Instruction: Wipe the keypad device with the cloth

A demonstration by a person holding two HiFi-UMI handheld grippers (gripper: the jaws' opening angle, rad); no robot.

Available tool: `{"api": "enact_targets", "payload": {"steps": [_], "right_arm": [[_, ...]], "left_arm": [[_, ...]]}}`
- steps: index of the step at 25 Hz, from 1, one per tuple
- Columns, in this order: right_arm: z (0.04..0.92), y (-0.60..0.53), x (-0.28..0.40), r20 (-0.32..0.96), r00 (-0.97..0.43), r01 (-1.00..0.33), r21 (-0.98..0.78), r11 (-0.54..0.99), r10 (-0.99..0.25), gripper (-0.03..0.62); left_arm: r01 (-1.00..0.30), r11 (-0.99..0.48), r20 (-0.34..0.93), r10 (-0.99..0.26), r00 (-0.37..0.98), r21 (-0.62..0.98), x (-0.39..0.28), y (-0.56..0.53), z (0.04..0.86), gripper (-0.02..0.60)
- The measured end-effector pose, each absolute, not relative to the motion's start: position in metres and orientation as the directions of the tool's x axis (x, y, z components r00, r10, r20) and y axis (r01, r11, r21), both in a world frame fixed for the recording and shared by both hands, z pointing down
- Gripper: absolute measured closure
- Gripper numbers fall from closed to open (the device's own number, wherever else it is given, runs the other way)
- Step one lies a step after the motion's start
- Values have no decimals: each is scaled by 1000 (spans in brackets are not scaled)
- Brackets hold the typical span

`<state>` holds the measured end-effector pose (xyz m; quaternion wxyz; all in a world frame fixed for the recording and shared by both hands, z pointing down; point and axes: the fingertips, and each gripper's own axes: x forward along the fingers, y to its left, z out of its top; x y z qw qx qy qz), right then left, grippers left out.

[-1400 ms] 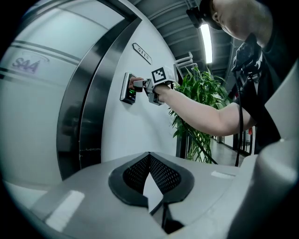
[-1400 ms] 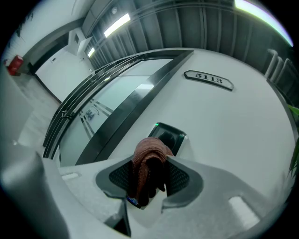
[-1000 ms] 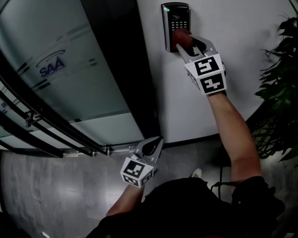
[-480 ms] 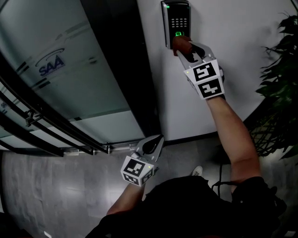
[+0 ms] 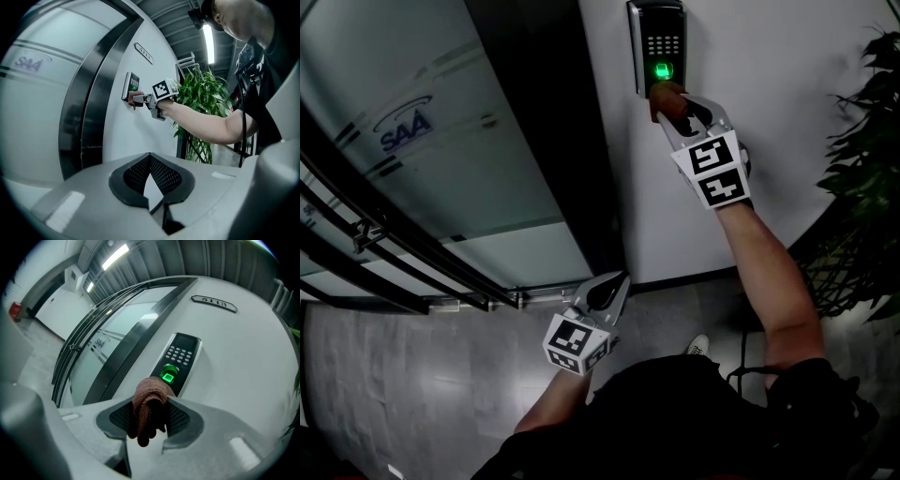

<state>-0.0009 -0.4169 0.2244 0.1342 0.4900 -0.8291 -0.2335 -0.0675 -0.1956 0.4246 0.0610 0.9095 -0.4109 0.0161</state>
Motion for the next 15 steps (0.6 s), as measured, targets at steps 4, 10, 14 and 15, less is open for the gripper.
{"api": "enact_targets", "payload": {"steps": [4, 10, 14, 15], "right_arm": [[237, -417, -2, 18, -485, -742, 521, 423, -874, 448], [247, -416, 0, 37, -484, -743, 511, 433, -874, 448], [253, -416, 3, 57, -487, -745, 493, 449, -871, 448], [254, -416, 3, 61, -488, -746, 488, 452, -871, 448]], "left_arm": [[-748, -656, 81, -744, 663, 99, -67, -195, 425, 566], [-745, -659, 83, -741, 666, 98, -65, -193, 425, 566], [-747, -657, 84, -743, 664, 97, -66, -192, 425, 566], [-747, -657, 85, -743, 664, 97, -66, -192, 425, 566]]}}
